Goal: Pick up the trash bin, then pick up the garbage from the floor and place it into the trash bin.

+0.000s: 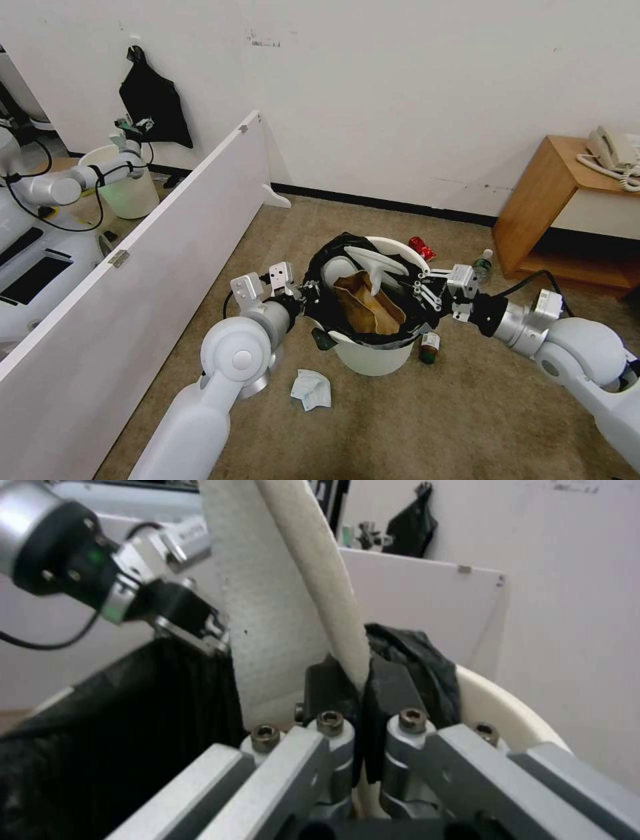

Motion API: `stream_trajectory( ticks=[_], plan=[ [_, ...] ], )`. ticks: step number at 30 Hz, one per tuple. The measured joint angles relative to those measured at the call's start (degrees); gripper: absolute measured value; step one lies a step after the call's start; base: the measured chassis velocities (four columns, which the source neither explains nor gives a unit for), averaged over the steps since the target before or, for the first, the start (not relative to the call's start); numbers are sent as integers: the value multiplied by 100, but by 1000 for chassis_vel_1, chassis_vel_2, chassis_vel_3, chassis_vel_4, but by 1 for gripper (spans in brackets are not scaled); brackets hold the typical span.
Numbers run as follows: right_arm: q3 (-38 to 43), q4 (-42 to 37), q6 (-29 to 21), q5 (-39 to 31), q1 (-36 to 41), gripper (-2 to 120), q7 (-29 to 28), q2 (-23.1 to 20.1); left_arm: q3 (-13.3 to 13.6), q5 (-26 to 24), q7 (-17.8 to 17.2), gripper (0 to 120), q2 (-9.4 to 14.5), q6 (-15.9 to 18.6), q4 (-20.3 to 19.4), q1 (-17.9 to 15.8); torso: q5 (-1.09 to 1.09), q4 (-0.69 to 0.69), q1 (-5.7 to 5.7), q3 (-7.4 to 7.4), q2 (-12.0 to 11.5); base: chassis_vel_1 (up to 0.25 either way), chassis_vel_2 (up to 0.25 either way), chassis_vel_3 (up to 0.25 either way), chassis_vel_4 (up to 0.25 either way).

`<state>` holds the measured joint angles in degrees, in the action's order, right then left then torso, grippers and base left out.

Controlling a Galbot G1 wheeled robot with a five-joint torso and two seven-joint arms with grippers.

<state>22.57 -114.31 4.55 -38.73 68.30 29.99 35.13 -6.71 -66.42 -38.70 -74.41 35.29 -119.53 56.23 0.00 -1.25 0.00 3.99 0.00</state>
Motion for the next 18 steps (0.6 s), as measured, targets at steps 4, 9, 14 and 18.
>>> stream_trajectory(
  ticks=[4,9,14,18],
  plan=[
    [-6,56,-6,42,-31,10,-14,6,-8,13,6,5,-2,-1,0,7,0,0,0,0,0,0,0,0,0],
    [-7,84,-11,45,-76,28,-47,15,-14,36,20,5,-5,-3,-1,28,0,0,0,0,0,0,0,0,0],
    [-8,85,-15,42,-103,44,-67,45,-19,60,34,5,-12,-5,-3,40,0,0,0,0,0,0,0,0,0],
    [-8,100,-17,41,-121,64,-97,107,-30,109,89,5,5,-10,-20,73,0,0,0,0,0,0,0,0,0]
  ],
)
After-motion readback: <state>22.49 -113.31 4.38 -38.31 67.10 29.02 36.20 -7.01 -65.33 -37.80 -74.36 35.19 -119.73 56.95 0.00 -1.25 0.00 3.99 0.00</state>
